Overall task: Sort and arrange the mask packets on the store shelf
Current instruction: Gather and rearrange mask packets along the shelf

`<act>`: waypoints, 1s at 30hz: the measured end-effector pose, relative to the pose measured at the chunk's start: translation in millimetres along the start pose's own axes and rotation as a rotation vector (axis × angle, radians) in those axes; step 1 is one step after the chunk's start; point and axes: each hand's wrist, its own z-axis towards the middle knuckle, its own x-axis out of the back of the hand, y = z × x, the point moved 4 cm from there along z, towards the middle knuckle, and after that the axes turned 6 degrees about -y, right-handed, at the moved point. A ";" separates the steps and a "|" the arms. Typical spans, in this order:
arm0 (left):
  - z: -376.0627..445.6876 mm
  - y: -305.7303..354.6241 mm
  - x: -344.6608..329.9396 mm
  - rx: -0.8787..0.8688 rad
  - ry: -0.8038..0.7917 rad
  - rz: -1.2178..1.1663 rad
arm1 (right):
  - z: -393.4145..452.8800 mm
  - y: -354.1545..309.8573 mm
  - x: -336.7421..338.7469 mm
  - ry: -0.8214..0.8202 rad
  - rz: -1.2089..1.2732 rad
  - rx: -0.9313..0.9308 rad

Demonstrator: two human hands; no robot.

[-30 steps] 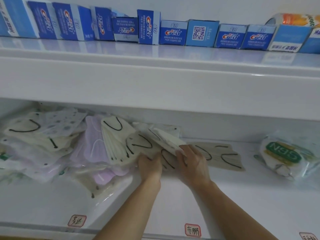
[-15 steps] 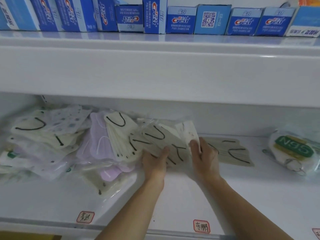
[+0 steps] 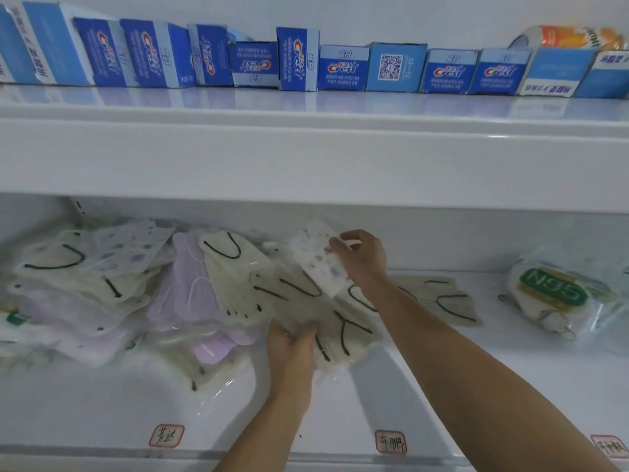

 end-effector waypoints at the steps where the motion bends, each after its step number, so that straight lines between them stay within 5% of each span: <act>1: 1.0 0.3 1.9 -0.009 0.029 -0.020 | 1.4 9.3 6.5 0.029 0.002 -0.051; 6: 10.5 -8.2 8.5 0.029 0.136 -0.096 | -3.2 49.9 50.1 0.097 -0.154 0.005; 12: 13.1 -8.0 7.3 0.015 0.137 -0.090 | -10.6 91.2 118.7 -0.359 -0.979 -0.124; 17: 10.0 -4.7 2.8 0.045 0.076 -0.114 | -11.3 100.9 142.4 -0.346 -1.120 -0.242; 20: 7.0 -5.1 -1.5 0.088 -0.024 -0.037 | -17.0 96.7 150.1 -0.275 -0.988 -0.316; 22: 4.3 -4.1 -4.4 0.084 -0.080 0.046 | -20.9 90.2 159.4 -0.020 -0.754 -0.263; 25: -2.5 3.4 -12.2 0.040 -0.174 0.173 | -39.7 79.2 171.1 0.390 -0.063 -0.162; 28: -8.4 10.7 -18.7 -0.019 -0.251 0.227 | -69.5 57.1 150.5 0.186 0.607 -0.123; 30: -12.5 13.3 -22.2 -0.048 -0.274 0.255 | -92.7 45.6 127.1 -0.020 0.667 -0.181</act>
